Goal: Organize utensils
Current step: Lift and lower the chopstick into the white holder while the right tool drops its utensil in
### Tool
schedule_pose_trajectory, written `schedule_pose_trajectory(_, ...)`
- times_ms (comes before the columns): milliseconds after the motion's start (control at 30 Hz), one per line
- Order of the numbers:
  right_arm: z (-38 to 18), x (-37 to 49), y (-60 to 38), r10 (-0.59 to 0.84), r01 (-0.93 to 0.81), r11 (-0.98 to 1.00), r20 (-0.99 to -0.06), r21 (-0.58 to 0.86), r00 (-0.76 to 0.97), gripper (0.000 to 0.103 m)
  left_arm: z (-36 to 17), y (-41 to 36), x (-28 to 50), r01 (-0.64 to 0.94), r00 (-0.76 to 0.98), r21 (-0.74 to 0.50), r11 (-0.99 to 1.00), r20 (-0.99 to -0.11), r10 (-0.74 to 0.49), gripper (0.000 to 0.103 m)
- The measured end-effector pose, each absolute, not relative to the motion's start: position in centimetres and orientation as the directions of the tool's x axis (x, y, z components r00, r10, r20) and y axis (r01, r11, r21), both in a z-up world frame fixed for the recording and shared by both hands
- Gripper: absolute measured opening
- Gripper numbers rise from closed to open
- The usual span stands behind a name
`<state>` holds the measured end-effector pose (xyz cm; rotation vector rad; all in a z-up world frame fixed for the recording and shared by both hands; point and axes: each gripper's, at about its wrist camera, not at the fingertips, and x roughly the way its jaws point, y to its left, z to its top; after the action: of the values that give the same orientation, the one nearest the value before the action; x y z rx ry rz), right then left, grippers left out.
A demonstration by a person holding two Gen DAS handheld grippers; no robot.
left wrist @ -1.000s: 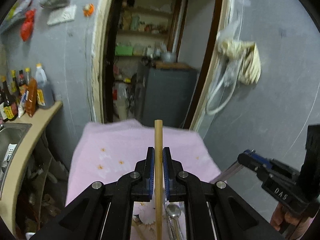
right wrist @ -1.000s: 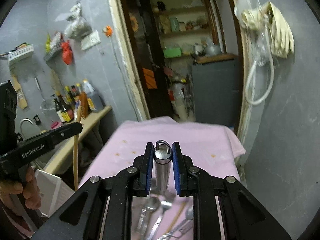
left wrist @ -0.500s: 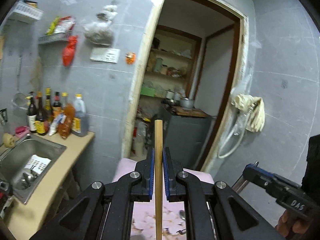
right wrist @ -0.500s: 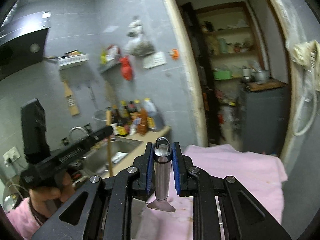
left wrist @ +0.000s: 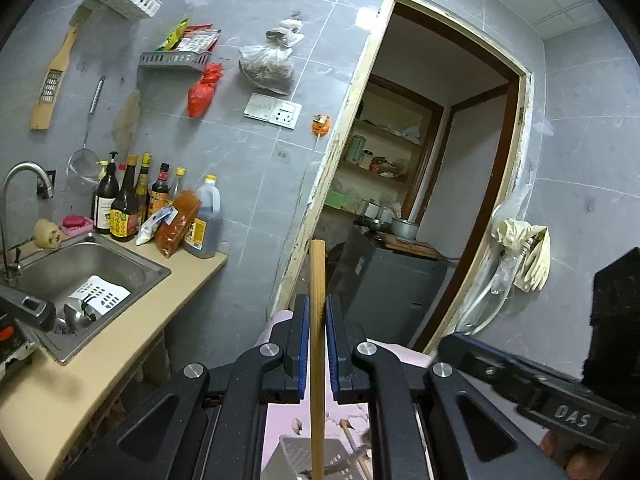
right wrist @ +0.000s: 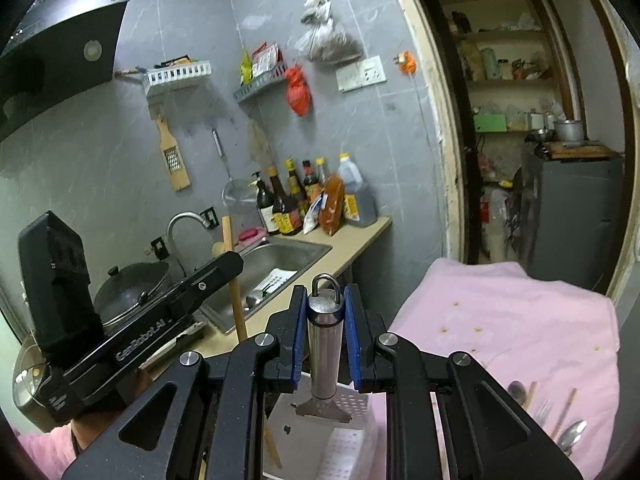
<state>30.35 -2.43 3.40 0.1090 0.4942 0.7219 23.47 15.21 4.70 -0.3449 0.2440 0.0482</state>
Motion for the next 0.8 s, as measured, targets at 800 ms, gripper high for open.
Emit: schedule_pose_trajectory(800, -0.7, 29.9, -4.6, 0.621, -0.522, 0.784, -0.438, 0.336, 0.651, 0.05, 1.6, 14.7, 21.4, -0.039, 0.94, -0.343, 0.938, -0.332, -0.082, 0.03)
